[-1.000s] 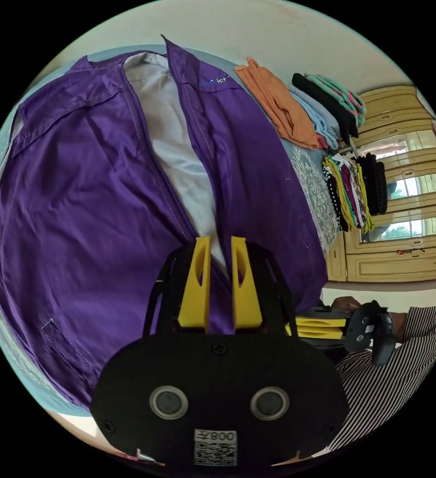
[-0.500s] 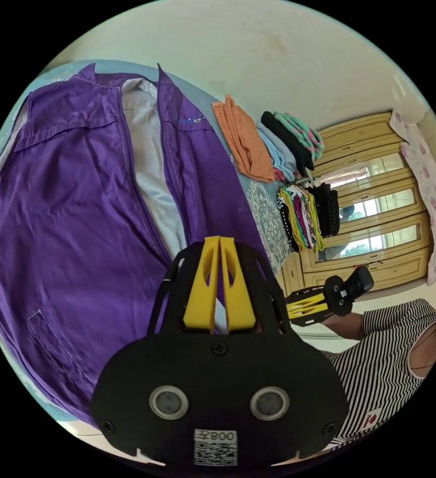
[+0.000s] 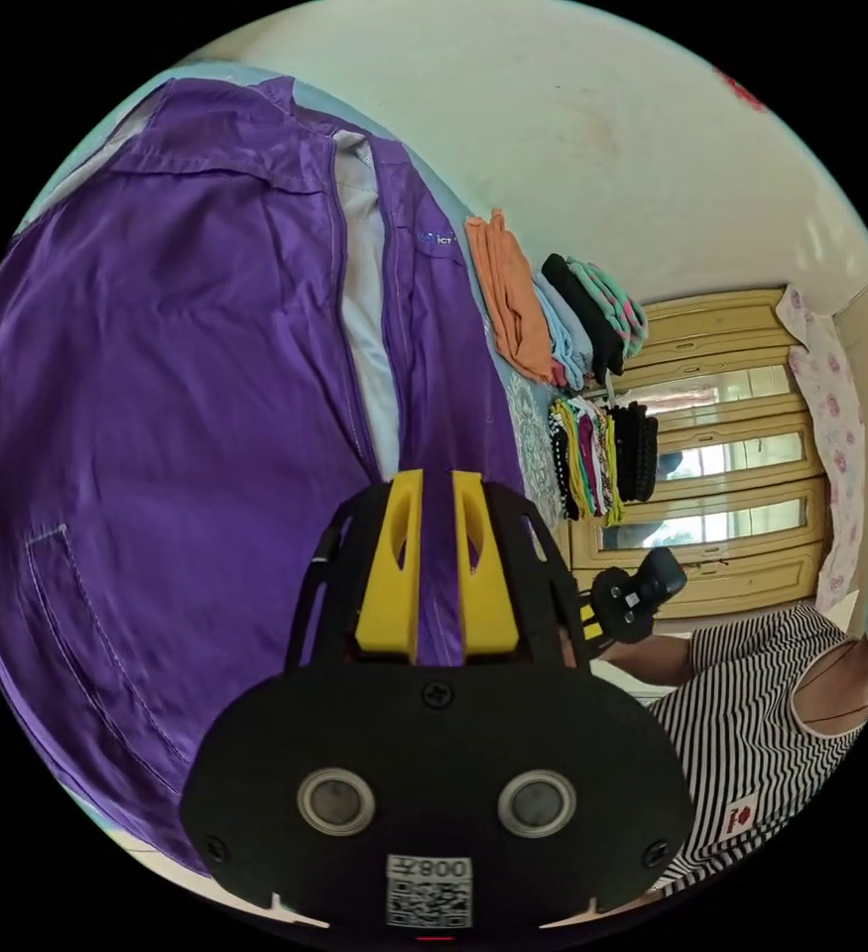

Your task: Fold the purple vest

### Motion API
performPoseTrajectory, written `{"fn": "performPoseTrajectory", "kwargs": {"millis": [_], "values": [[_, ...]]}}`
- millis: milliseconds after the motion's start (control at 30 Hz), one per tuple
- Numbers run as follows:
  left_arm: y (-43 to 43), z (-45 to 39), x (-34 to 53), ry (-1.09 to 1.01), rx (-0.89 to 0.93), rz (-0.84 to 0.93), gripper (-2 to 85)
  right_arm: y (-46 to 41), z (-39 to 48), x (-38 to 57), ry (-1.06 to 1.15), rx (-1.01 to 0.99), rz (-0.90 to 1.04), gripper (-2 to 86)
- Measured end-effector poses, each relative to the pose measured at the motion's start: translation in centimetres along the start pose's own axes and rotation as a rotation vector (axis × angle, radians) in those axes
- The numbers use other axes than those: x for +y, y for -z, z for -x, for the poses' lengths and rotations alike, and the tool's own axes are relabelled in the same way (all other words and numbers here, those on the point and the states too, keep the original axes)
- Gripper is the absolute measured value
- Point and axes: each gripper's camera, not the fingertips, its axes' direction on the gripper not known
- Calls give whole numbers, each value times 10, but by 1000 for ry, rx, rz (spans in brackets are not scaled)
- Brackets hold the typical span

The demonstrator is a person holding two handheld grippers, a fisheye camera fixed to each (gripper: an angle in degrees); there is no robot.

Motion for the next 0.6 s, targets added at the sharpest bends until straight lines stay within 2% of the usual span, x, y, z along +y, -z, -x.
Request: {"fn": "performPoseTrajectory", "kwargs": {"millis": [300,433,600], "values": [[-31,-19,-179,-114,-215,-14,79,-35,-58,11,-58,-131,-32,0],[-37,-10,-243,-55,-263,-63,77,-52,-76,11,-45,-140,-31,0],[-53,1,-293,-44,-257,18,36,-78,-110,13,-48,-194,-43,0]]}}
